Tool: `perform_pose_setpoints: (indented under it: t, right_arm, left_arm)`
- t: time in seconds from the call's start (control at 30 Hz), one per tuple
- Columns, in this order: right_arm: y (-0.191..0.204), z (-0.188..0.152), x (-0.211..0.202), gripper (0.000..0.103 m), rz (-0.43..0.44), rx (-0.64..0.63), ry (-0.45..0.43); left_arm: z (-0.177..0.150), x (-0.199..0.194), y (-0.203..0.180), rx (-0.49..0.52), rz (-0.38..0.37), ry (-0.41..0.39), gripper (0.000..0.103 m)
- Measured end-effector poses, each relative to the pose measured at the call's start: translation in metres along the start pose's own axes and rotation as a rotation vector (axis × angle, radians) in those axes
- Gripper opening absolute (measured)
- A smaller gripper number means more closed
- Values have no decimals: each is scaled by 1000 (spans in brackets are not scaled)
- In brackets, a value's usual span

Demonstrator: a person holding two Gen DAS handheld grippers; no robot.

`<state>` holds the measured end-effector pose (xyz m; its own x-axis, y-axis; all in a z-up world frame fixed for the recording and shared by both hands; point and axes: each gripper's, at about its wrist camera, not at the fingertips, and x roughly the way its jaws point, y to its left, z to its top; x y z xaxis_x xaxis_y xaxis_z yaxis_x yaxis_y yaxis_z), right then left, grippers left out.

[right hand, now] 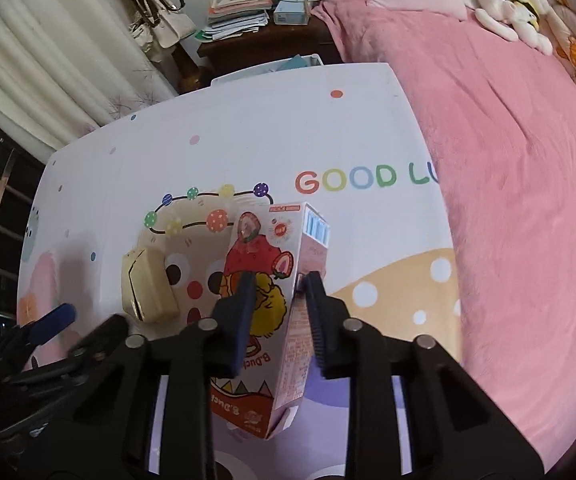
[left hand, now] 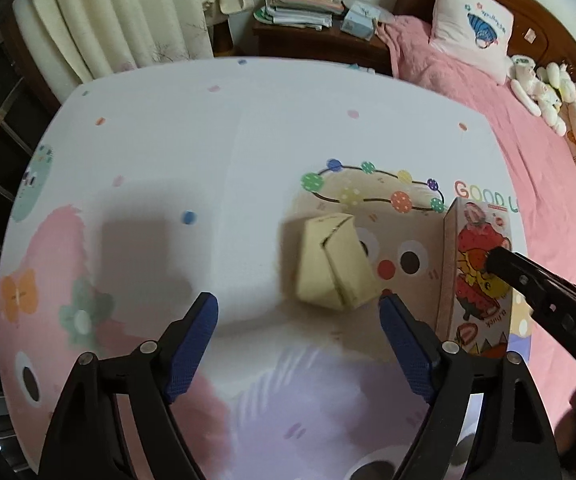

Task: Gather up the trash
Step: 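Grasp the beige paper box with the left tool while the right tool grasps the strawberry juice carton, then carry the beige box and juice carton down over the bin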

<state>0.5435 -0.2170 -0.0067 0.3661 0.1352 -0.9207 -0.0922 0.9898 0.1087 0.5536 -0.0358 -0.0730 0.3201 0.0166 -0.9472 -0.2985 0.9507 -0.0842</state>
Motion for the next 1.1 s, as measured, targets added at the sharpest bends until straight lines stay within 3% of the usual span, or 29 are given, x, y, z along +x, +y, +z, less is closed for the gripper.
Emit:
perform_pose_setpoints:
  t: [0.27,0.37,0.43,0.47,0.73,0.77,0.83,0.87,1.1]
  right_arm:
    - [-18,-4,4,21,61,47,13]
    - [-21,-5,3,21,79,47,15]
    - [-22,-6,3,21,89,46,16]
    - [-22,-6,3,21,93,45,16]
    - [-18,-14,2,21,118,40,25]
    - [-16,-15,2,23,114,34,34]
    - [-13,-18,3,41,106,25,47]
    - [-11,-19,3,58,102,20,48]
    - [4,-29,8,67,59,22,43]
  left_arm:
    - [10,40,-22,-63,42,50,84]
    - [11,49,-22,-98,58,50,70]
    - [11,49,-25,-107,82,26,51]
    - [12,49,-25,-106,86,19,47]
    - [9,50,-26,-85,42,-29,43]
    - [7,50,-26,-78,43,-26,43]
    - [3,47,-24,-74,57,-29,44]
    - [2,45,-22,-71,64,-34,44]
    - [-11,24,-7,-50,64,-53,44]
